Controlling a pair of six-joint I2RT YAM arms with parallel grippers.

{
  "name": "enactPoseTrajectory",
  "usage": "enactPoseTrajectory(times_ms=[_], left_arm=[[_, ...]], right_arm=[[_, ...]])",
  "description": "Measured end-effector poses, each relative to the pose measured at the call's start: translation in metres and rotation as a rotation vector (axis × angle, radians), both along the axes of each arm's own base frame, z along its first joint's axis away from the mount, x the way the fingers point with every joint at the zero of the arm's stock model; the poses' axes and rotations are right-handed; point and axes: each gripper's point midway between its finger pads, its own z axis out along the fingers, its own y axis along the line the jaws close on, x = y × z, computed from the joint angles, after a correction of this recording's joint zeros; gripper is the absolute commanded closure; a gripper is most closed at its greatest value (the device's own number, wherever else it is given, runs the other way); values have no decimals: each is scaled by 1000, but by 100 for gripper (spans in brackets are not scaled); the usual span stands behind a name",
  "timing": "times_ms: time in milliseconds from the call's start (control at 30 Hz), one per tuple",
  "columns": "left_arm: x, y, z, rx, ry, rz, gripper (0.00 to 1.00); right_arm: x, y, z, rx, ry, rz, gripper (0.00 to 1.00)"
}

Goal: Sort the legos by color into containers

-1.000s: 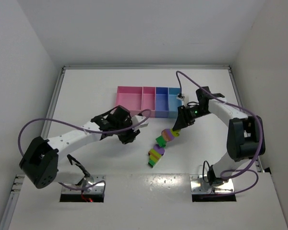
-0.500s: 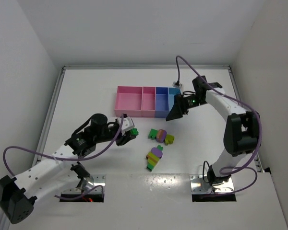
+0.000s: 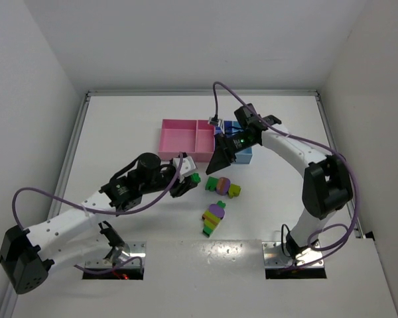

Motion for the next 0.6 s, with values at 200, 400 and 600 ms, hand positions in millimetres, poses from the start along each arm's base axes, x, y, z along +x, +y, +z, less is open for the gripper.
enactPoseTrajectory(times_ms=[200,400,600], left_arm=[[15,1,-1,23,4,91,88],[22,0,3,33,-8,143,88],[31,-4,5,41,-5,172,85]], right_arm=[[4,10,-2,-47,26,-33,27],[17,15,-2,-72,32,-94,27],[23,17,-3,-96,37,-128,27]])
